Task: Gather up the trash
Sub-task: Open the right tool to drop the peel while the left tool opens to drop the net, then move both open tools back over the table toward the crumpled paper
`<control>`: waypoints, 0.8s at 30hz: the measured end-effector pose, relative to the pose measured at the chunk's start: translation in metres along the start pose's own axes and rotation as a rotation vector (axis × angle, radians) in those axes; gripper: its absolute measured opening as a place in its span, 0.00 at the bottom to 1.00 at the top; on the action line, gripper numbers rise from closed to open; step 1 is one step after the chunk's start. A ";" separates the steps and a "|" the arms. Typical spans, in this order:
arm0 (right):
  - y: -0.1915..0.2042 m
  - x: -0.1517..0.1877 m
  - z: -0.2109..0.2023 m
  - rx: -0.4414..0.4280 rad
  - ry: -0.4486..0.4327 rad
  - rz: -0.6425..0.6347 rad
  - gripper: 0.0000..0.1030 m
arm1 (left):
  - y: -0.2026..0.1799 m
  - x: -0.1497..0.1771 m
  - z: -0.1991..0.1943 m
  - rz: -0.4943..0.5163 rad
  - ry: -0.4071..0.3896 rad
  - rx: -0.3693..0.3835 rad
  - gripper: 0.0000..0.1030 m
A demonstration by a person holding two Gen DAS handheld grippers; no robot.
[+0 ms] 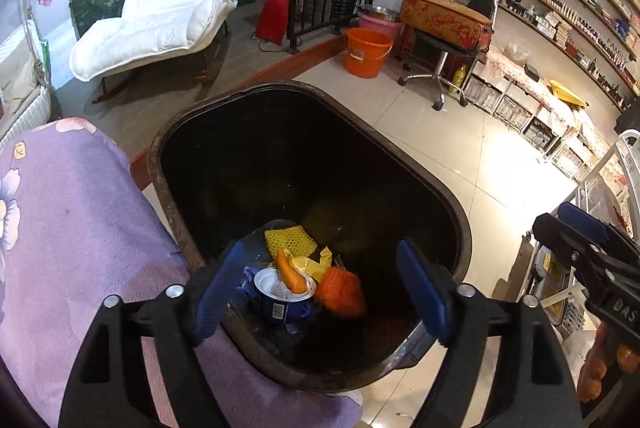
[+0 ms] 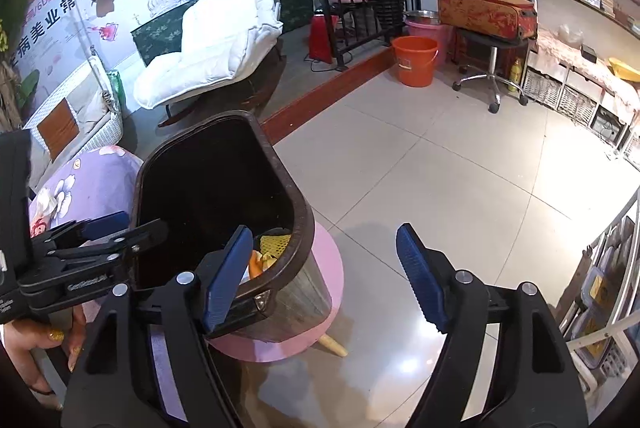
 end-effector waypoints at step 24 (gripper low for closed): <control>0.114 0.000 0.004 -0.189 0.037 -0.164 0.77 | 0.073 0.045 -0.099 -0.095 -0.172 -0.146 0.82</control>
Point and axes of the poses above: each gripper's, at about its wrist camera, not at the fingertips, and z roughly the way its jaws point, y to its left, x to its underside, the point moved 6 cm from there along z, roughly the way its jaws point, and after that the axes turned 9 degrees about -z, right-handed, at the moved point
